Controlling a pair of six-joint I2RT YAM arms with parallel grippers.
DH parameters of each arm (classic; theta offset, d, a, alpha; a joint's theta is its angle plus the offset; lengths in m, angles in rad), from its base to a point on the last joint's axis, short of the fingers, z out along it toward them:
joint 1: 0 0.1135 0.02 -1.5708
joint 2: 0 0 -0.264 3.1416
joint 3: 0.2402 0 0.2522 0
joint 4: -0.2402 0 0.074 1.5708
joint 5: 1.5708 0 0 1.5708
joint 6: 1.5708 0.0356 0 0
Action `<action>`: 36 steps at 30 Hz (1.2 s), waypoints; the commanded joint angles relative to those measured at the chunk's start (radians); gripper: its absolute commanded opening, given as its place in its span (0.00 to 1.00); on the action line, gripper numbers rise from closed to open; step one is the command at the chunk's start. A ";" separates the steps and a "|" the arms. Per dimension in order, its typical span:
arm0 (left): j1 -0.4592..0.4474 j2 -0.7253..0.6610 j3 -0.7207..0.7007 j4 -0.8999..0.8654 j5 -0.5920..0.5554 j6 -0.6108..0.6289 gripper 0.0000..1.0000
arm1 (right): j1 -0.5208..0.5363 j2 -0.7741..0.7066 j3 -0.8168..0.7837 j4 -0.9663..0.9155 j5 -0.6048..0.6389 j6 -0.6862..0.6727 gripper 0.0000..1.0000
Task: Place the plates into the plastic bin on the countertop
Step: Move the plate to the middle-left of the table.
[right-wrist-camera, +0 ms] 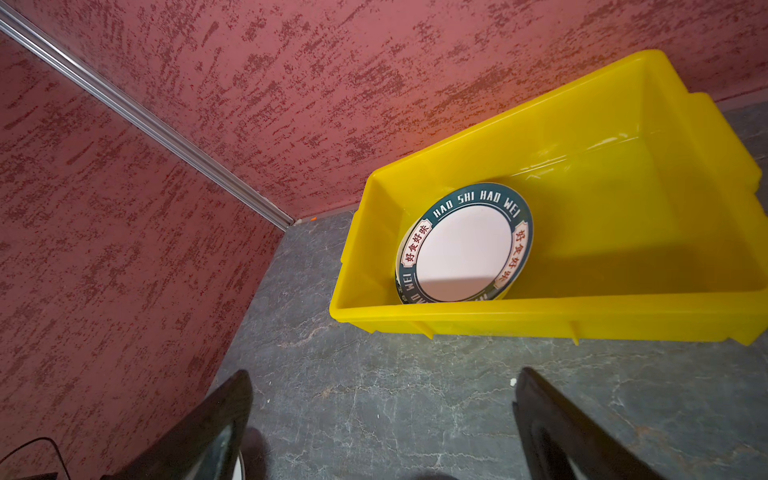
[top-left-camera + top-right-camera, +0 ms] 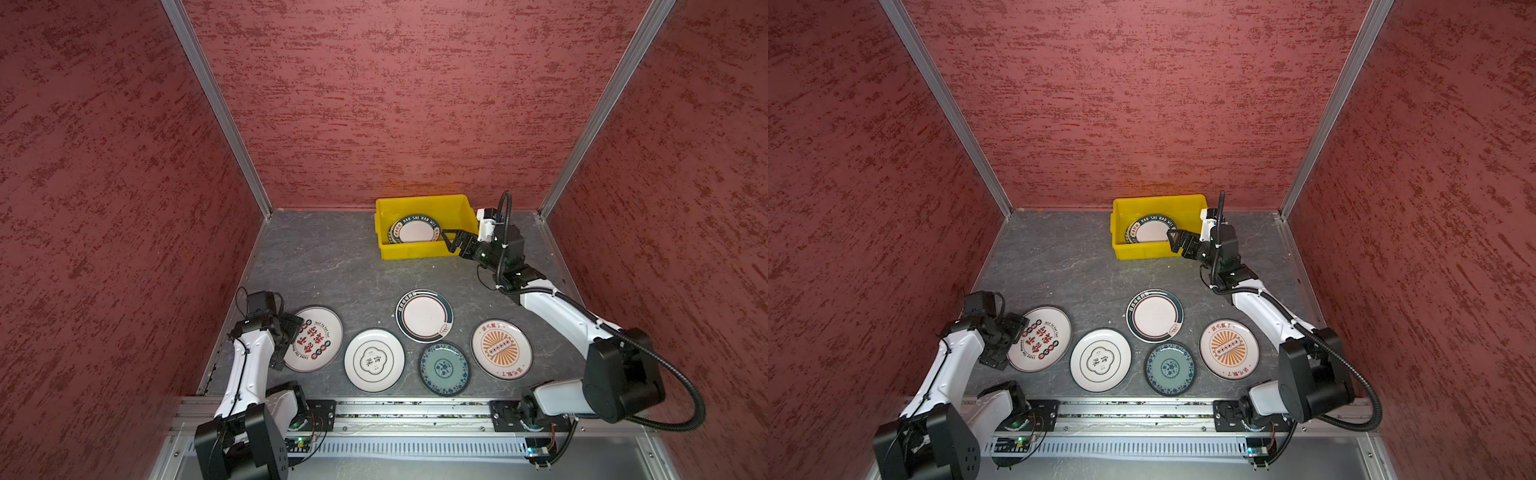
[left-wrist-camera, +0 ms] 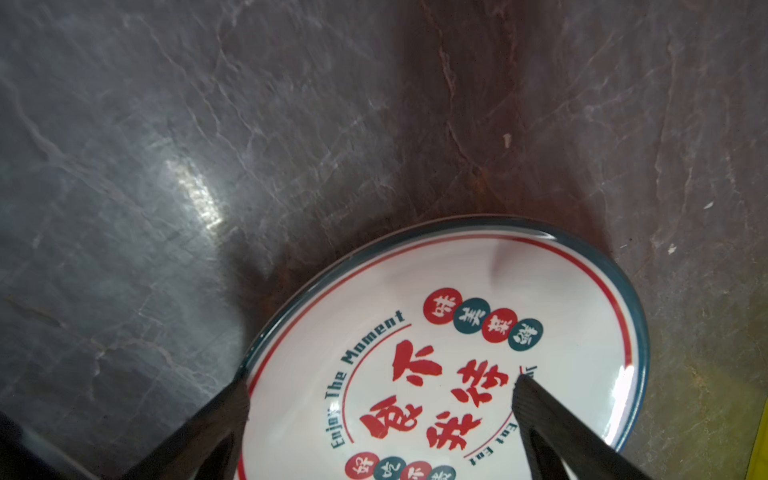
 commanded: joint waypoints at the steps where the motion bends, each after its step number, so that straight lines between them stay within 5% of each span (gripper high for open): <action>1: 0.006 0.016 -0.020 0.078 0.029 -0.021 1.00 | 0.000 0.005 -0.015 0.059 0.017 0.026 0.99; 13: -0.036 0.128 -0.066 0.223 0.134 -0.033 0.99 | -0.001 0.025 -0.013 0.066 0.012 0.042 0.99; 36: -0.234 0.402 0.047 0.394 0.101 -0.079 0.99 | -0.001 -0.009 -0.027 0.017 0.029 0.020 0.99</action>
